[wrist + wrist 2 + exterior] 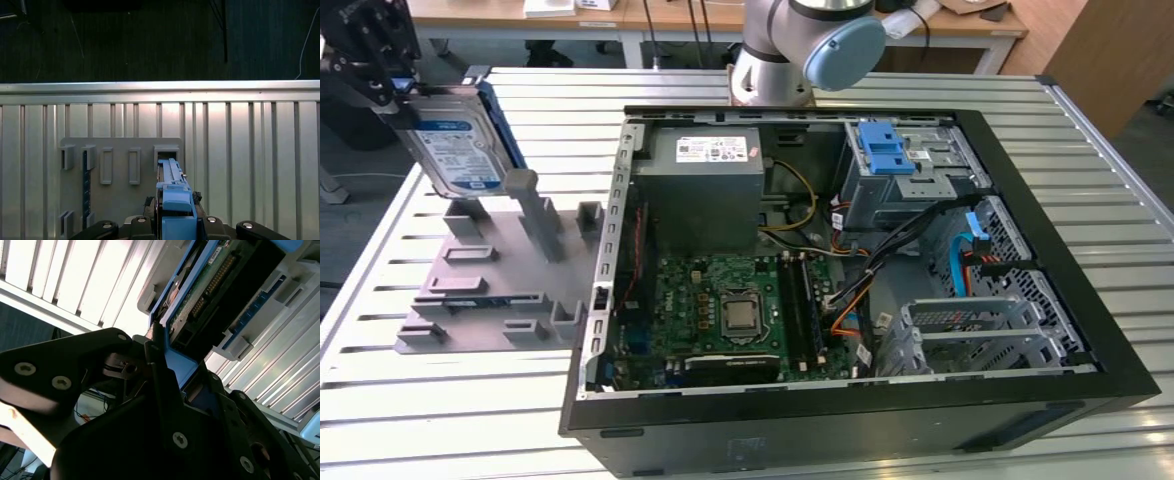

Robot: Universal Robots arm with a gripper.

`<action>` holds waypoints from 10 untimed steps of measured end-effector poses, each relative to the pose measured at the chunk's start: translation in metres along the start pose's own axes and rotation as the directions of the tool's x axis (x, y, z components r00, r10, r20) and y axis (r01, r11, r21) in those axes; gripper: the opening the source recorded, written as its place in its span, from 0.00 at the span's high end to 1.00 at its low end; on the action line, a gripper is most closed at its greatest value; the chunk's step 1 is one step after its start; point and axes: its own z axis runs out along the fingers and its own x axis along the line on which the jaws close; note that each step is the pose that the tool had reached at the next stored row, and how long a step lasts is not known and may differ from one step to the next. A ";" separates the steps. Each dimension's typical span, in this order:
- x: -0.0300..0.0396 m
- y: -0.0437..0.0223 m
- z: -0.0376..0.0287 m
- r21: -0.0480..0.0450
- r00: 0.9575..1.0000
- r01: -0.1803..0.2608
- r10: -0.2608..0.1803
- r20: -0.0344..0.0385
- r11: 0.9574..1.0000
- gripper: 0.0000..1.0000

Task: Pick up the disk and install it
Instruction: 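Pick up the disk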

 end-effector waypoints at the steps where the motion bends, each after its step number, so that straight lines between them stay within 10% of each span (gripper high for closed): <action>1: 0.0000 0.0000 -0.0006 0.000 1.000 0.000 0.000 0.000 1.000 0.64; 10: 0.0000 0.0001 -0.0064 0.001 1.000 0.000 0.000 0.000 1.000 0.64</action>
